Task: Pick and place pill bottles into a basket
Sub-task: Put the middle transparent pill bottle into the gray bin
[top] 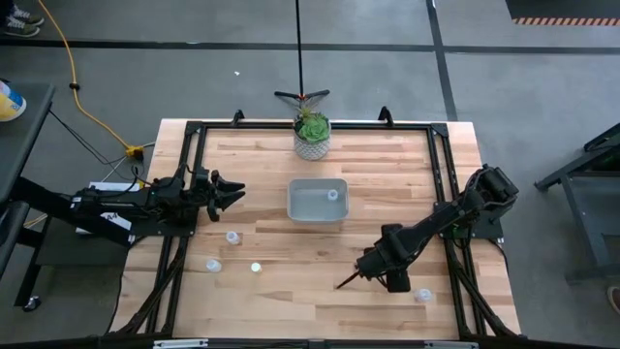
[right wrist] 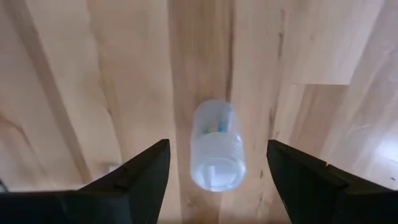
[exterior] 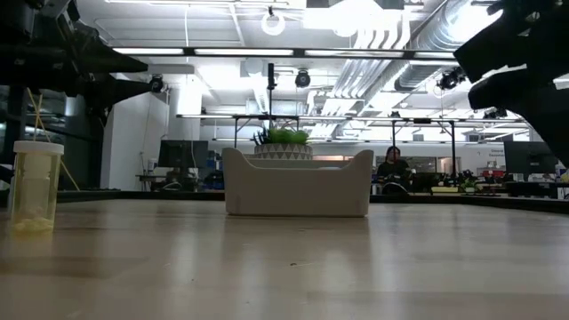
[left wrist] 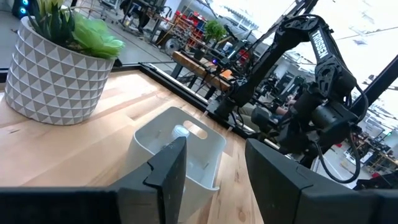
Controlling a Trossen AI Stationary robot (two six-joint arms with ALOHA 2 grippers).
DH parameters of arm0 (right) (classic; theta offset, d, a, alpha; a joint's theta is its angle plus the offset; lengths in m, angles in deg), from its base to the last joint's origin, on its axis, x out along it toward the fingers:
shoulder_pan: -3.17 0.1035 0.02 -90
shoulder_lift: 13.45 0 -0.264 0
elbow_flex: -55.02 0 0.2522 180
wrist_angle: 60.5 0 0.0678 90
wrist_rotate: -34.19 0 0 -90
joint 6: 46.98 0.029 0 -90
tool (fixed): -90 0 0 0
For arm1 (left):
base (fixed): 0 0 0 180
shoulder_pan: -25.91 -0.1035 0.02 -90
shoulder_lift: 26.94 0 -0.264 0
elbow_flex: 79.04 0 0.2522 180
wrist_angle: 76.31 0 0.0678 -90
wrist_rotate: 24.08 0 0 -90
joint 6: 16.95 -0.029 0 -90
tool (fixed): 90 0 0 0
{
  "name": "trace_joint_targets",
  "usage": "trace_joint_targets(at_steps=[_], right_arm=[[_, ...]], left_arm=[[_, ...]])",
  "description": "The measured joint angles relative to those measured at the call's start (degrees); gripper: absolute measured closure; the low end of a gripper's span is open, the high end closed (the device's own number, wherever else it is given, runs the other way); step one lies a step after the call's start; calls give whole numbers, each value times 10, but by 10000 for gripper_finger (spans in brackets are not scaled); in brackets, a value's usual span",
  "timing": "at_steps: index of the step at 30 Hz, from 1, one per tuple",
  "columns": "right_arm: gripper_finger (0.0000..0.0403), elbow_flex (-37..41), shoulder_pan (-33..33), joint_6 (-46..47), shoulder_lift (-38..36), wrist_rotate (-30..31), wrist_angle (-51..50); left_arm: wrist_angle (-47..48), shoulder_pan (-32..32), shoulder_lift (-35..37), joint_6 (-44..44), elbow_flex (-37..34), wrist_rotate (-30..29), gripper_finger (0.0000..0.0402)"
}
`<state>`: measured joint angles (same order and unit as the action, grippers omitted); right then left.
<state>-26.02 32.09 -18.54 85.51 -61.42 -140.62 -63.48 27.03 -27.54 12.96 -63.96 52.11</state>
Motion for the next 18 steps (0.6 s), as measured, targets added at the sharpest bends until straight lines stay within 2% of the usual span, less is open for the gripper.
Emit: trace_joint_targets(at_steps=[18], right_arm=[[147,0,1,-4,0,-13,-7]], left_arm=[[0,0,0,0,0,0,202]])
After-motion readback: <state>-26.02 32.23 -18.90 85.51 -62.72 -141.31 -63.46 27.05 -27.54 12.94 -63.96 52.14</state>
